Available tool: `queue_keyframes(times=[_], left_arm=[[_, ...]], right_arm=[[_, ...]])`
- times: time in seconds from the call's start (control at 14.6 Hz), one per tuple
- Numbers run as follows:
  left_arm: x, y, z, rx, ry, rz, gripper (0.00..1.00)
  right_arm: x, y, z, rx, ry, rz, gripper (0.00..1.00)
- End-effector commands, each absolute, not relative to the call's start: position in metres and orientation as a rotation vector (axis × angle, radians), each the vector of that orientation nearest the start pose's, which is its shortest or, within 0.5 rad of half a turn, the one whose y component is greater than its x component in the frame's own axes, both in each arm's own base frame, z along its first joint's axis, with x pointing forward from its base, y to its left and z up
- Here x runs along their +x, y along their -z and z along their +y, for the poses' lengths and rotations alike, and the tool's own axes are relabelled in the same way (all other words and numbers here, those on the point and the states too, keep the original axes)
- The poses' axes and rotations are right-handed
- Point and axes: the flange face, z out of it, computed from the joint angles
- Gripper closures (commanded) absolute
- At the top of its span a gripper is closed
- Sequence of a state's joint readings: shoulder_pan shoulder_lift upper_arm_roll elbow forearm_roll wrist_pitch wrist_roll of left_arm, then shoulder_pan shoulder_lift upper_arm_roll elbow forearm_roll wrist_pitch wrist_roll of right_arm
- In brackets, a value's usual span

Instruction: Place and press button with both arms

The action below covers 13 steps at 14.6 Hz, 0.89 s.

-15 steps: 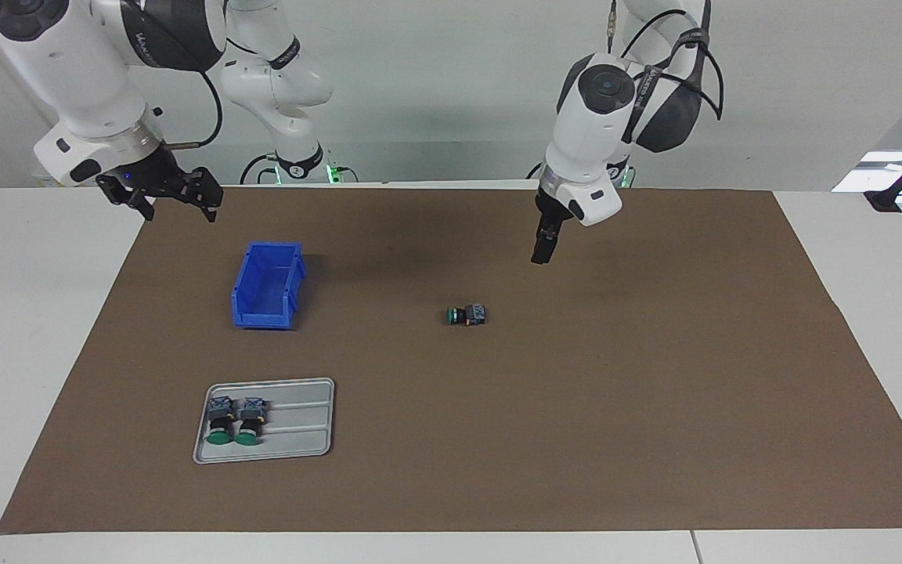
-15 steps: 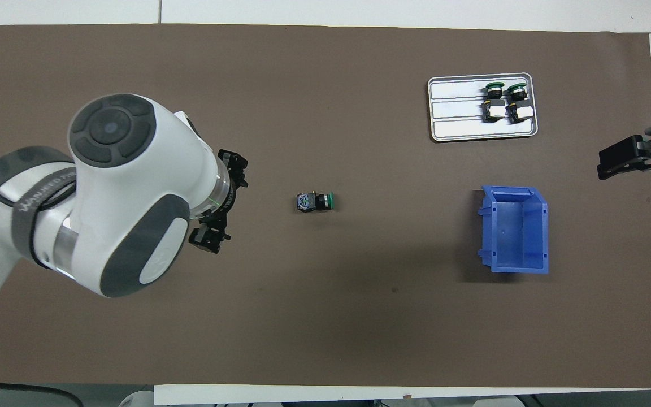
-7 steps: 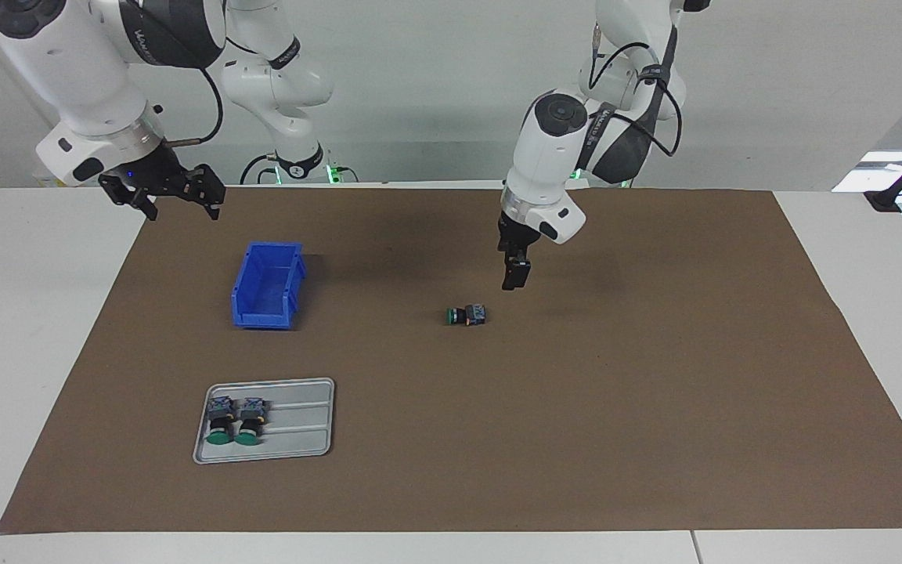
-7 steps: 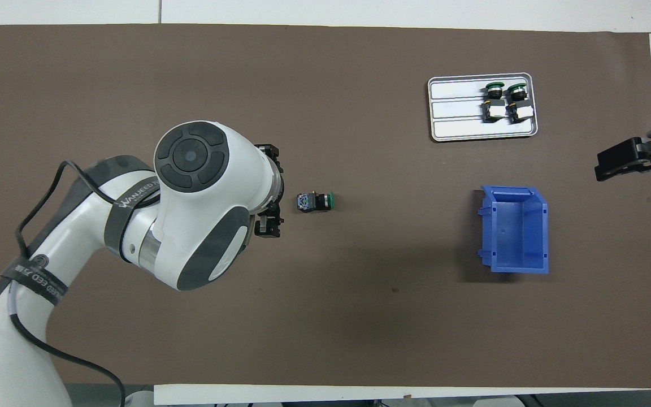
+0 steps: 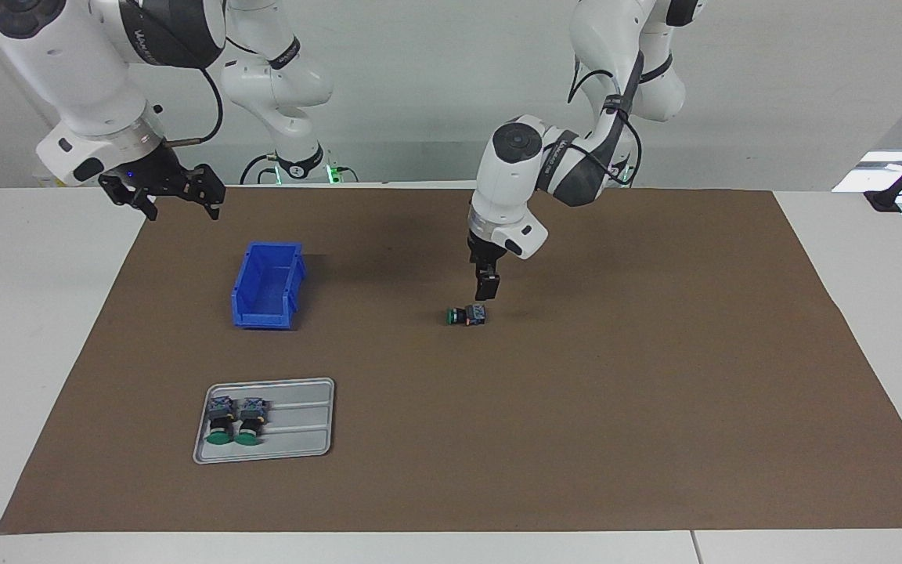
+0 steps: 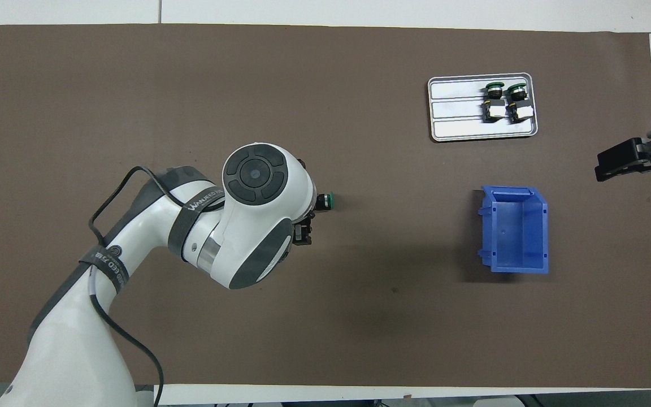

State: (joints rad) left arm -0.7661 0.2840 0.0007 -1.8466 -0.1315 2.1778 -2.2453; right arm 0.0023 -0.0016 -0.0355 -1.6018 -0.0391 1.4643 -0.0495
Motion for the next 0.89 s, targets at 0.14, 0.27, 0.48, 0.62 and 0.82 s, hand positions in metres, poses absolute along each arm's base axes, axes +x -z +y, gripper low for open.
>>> queue_keyframes(times=[0.14, 0.27, 0.48, 0.62, 0.82], left_arm=[[0.474, -0.342, -0.466, -2.222, -0.183, -2.310, 0.06], [0.467, -0.327, -0.475, -2.227, -0.180, -2.279, 0.08], [0.467, -0.318, -0.478, -2.227, -0.176, -2.281, 0.10], [0.465, -0.314, -0.477, -2.228, -0.173, -2.280, 0.13], [0.464, -0.310, -0.475, -2.224, -0.171, -2.281, 0.20]], right_arm=[[0.532, -0.602, -0.023, -3.142, -0.221, -0.043, 0.00], [0.532, -0.602, -0.023, -3.142, -0.221, -0.043, 0.00], [0.532, -0.602, -0.023, -3.142, -0.221, -0.043, 0.00], [0.532, -0.602, -0.023, -3.142, -0.221, -0.043, 0.00], [0.532, -0.602, -0.023, -3.142, -0.221, -0.043, 0.00]])
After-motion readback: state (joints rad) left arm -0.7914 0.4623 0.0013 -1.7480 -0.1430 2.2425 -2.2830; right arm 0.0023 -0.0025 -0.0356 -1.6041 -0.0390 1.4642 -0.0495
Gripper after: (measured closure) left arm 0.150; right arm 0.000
